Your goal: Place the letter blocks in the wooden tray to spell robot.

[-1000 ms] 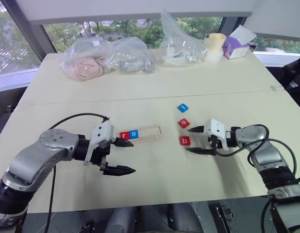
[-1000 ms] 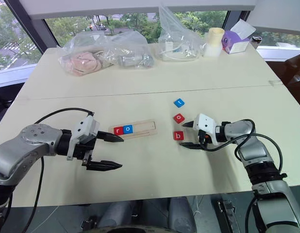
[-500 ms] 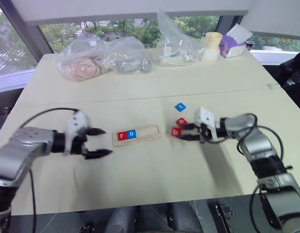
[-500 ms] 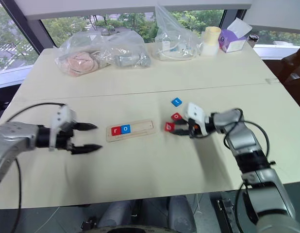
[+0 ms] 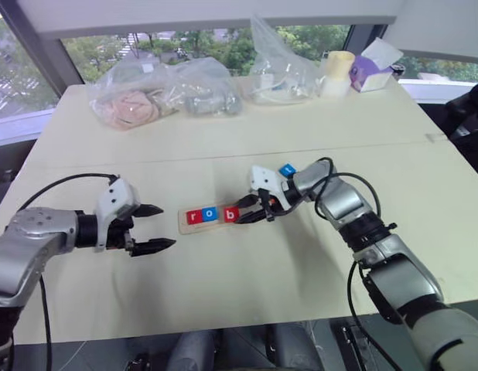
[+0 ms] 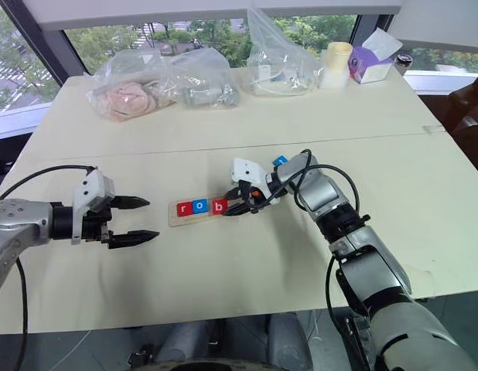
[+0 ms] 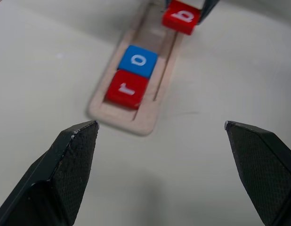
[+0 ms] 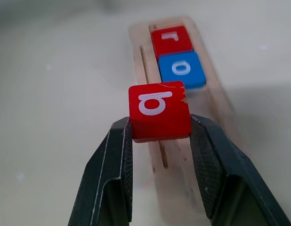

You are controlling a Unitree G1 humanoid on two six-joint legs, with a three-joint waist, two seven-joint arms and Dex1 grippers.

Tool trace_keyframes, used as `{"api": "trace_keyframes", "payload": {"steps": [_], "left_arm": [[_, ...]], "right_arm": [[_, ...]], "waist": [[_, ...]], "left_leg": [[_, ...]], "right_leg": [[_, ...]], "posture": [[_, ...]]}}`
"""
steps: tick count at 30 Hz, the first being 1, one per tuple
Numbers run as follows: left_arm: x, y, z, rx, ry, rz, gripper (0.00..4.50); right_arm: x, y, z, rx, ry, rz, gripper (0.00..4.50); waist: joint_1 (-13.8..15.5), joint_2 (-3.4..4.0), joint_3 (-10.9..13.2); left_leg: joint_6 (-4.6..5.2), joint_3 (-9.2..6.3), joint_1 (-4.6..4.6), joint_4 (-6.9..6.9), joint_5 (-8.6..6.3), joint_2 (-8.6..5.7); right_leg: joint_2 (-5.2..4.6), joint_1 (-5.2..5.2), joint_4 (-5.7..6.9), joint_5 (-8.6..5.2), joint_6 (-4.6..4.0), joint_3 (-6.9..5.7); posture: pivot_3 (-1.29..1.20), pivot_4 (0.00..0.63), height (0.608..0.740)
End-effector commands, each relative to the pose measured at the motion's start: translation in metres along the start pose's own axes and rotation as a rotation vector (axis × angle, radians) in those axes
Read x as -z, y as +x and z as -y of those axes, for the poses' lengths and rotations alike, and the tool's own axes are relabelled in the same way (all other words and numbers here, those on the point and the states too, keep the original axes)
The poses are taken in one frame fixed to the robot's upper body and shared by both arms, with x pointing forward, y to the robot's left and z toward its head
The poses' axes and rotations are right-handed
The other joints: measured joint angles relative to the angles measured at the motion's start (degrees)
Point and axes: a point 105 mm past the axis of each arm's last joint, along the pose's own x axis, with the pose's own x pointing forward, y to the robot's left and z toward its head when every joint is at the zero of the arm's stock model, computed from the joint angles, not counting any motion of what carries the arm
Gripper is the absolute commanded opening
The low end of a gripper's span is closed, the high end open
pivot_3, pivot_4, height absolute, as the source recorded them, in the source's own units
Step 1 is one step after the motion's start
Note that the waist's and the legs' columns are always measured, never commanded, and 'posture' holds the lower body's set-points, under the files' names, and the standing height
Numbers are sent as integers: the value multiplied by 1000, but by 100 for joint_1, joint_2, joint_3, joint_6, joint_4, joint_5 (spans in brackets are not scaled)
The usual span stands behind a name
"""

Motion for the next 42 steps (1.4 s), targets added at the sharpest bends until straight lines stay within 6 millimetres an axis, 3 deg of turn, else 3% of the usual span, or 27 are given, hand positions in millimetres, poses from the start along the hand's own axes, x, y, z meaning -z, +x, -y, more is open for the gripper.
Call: {"api": "trace_keyframes", "payload": {"steps": [1, 5, 28, 42], "left_arm": [[-5, -1, 3, -12, 18, 10, 4500], [4, -1, 5, -21, 18, -30, 4500], [-2, 12, 5, -4, 11, 7, 4500], [1, 13, 4, -21, 9, 7, 4500]], "right_arm": [[-8, 5, 8, 15, -78, -14, 1150], [-6, 11, 14, 36, -124, -43, 1150], [-20, 32, 18, 10, -82, 2, 1150], [-24, 32, 20, 19, -75, 13, 1150]], "waist": [[5, 0, 0], [3, 0, 0], [2, 1, -1], [3, 1, 0]], "left_leg": [[-2, -1, 0, -1, 1, 3], [-6, 0, 3, -3, 3, 6], [-20, -2, 4, -3, 12, 6], [-22, -2, 4, -3, 13, 6]], "right_leg": [[3, -1, 2, 1, -2, 0], [7, -4, 4, 4, -7, 1], [10, -4, 6, 9, -13, 2], [11, -4, 7, 10, -14, 2]], "posture": [[0, 150, 740], [0, 150, 740], [0, 150, 740], [0, 150, 740]]}}
